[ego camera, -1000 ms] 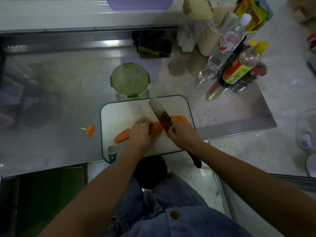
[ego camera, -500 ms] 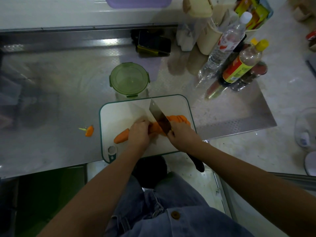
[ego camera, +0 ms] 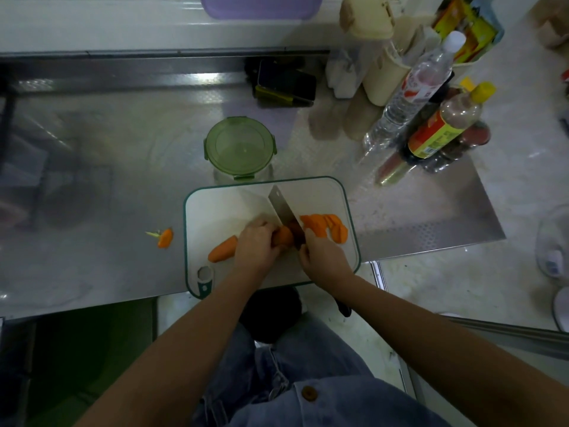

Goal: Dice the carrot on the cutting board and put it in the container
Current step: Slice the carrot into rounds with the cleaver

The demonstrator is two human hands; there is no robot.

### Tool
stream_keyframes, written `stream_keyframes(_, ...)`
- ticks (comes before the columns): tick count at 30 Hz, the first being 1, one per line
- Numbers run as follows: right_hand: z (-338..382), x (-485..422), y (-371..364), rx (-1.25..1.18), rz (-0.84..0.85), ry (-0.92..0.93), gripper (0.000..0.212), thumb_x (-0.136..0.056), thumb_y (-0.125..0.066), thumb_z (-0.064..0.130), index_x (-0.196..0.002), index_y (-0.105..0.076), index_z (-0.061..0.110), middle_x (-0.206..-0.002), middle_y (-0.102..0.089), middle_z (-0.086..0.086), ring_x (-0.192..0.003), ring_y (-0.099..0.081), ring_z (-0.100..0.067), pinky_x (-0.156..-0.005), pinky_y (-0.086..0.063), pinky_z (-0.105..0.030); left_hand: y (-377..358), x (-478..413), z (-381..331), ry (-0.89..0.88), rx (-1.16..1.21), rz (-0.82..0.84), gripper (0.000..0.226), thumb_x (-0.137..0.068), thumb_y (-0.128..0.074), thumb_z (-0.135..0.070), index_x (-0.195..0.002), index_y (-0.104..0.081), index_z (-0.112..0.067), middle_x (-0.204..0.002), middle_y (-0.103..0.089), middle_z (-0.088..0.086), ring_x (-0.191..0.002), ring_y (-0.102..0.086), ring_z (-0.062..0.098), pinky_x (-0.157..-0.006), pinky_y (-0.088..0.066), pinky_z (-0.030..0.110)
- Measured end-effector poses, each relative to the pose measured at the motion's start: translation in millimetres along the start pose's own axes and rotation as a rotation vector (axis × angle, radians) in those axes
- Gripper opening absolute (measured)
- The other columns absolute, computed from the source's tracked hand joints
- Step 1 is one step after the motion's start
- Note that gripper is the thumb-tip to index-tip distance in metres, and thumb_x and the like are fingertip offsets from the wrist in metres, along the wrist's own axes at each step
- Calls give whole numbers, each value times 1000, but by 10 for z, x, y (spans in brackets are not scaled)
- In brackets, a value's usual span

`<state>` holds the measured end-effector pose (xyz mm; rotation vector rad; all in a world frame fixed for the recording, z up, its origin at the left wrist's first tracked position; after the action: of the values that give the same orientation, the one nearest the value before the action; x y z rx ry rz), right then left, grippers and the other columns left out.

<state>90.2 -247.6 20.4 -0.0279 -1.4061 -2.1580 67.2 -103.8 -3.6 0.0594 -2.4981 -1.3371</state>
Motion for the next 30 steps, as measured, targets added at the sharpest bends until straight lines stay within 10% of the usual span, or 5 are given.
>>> stream_keyframes(9, 4, -50, 308, 72, -64, 101, 29, -90, -48, 16, -117, -53, 5, -100, -57, -13, -98, -50, -28, -78, -38, -36, 8, 11, 13, 16, 45, 2, 38, -81, -71, -31, -113, -65, -11, -115, -60, 9, -104, -55, 27, -91, -42, 34)
stream_keyframes(23, 41, -28, 237, 0, -54, 132, 9, -89, -49, 13, -94, -54, 8, -75, -49, -2, -68, -46, -18, -60, -31, -27, 30, 25, 13, 1, 56, 3, 36, -80, -72, -31, -108, -65, -9, -109, -59, 9, -103, -54, 26, -90, -42, 34)
stream_keyframes(30, 24, 10, 288, -14, -48, 105, 35, -91, -48, 12, -125, -49, 3, -94, -59, -14, -77, -49, -19, -66, -30, -24, 47, 33, 2, -14, 52, -1, 39, -79, -73, -30, -110, -65, -9, -111, -60, 11, -101, -55, 28, -86, -43, 35)
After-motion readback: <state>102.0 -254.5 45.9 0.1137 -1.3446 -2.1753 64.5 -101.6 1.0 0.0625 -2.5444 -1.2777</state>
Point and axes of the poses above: each hand's wrist, its own x-axis away from the middle knuckle, its own y-axis out of the back of the hand, z = x × y, the point moved 2 cm from there along -x, towards the middle knuckle
